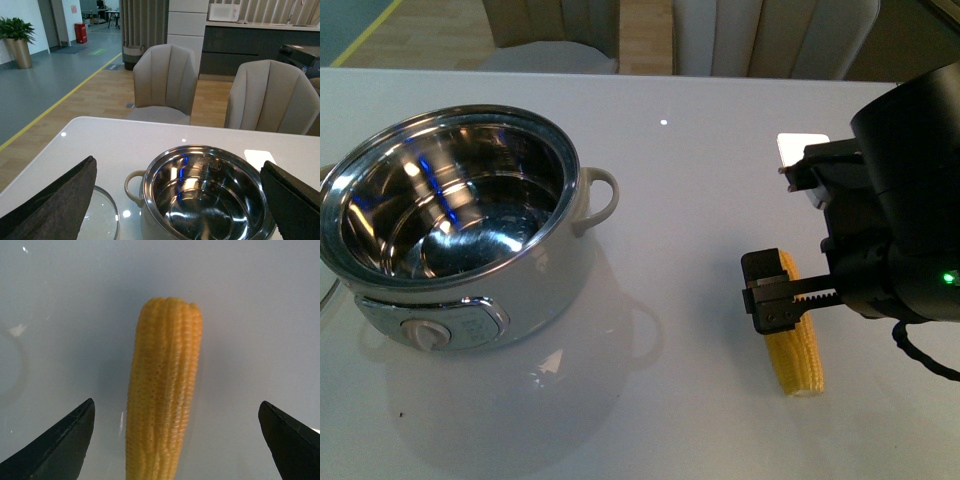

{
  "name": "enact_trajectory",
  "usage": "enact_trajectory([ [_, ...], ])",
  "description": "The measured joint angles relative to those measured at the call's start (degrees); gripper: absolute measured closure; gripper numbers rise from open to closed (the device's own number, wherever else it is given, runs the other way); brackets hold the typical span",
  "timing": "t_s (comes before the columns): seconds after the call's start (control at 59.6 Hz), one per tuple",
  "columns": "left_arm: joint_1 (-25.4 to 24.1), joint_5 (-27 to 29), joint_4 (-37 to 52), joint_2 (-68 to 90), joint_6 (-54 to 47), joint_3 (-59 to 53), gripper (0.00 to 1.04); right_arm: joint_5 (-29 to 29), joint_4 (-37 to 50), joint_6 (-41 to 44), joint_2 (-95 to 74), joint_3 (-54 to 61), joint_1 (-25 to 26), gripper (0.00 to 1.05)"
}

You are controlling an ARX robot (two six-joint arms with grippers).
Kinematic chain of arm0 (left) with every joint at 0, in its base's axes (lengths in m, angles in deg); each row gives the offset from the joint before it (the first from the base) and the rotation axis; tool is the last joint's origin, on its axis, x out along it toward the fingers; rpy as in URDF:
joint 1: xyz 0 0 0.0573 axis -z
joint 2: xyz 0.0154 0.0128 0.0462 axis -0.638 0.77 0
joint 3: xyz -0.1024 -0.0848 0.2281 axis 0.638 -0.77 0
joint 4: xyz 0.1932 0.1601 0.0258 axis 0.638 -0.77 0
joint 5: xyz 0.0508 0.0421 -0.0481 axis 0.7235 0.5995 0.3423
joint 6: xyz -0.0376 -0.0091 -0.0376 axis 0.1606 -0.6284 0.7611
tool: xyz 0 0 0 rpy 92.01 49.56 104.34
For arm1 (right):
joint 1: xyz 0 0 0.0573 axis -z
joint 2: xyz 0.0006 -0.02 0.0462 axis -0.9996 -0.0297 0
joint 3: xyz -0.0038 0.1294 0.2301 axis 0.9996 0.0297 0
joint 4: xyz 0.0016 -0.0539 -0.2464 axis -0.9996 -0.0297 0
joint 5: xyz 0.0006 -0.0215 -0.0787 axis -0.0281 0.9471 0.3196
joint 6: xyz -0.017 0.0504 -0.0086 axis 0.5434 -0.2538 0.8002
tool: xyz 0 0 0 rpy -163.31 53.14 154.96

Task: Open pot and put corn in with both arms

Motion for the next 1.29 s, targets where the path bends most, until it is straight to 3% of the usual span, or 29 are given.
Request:
enact_trajectory([
  [0.437,0.0,0.0,0.0,0.0,0.0,0.0,0.07,-0.2,-5.5,-0.4,-13.0,-10.2,0.1,0.09],
  [0.856,0.0,0.0,0.0,0.0,0.0,0.0,0.07,-1.4,-8.6,-3.8,-14.4,-11.1,0.1,0.67],
  [1.125,0.0,0.0,0.0,0.0,0.0,0.0,0.07,-6.6,-4.3,-8.3,-2.5,-6.7,0.6,0.82],
  [1.293,0.0,0.0,0.0,0.0,0.0,0.0,0.07,-11.2,-4.3,-13.1,3.5,-6.1,0.6,0.82],
])
